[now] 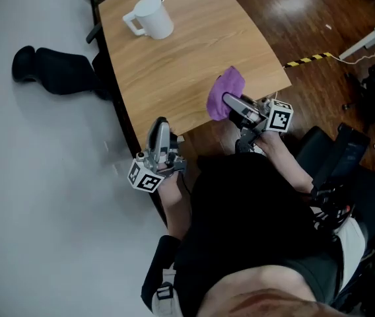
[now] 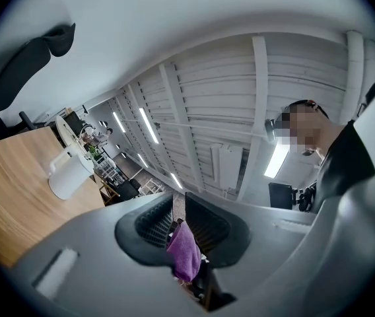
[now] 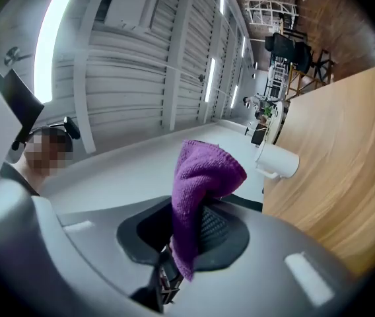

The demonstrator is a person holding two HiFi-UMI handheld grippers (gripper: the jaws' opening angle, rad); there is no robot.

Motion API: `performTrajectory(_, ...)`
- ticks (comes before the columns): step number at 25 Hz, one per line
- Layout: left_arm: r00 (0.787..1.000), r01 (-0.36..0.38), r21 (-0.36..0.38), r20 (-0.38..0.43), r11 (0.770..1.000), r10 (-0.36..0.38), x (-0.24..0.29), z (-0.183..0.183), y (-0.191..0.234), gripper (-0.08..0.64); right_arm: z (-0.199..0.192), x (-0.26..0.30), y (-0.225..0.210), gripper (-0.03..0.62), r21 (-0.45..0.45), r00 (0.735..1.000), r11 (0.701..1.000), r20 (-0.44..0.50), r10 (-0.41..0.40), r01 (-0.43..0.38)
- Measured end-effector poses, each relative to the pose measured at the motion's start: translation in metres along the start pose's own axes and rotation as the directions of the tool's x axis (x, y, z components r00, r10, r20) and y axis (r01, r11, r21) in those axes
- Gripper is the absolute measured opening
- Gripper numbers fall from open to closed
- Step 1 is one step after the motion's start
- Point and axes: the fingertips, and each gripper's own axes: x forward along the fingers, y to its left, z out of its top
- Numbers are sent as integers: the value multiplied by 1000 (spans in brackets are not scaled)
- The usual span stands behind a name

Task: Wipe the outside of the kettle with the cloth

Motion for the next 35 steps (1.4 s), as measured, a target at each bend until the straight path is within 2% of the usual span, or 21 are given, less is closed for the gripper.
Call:
performTrajectory(2,1000,-7,-9,7,1000,7,-3,-2,7,2,-12,2,-15,58,38,998,998,-30,-55,56)
performTrajectory(7,1000,6,-50,-10,999,-6,-13,-24,10,2,-32,1,-20,58,59,993,993,-57,-101,105)
performTrajectory(11,999,3,-42,-40,999,-4,-16,-42,-4,2,-34,-9,-10,58,52,994,994,-70,-89,93)
performTrajectory(18,994,-23,-43,-106,999,19,-12,-21,2,2,-31,9,-5,58,40,995,996,-53,-82,84)
performTrajectory(26,988,-36,-51,-153,998,27,-2,-20,-5,2,-17,31,20,57,-37,998,999,-58,-8,6)
performTrajectory(31,986,-37,-51,-164,998,28,-4,-17,-21,2,-31,5,10,57,60,996,994,-42,-84,87)
performTrajectory(35,986,-35,-45,-167,998,27,0,-16,-24,2,-20,17,30,57,-13,998,1000,-52,-22,21)
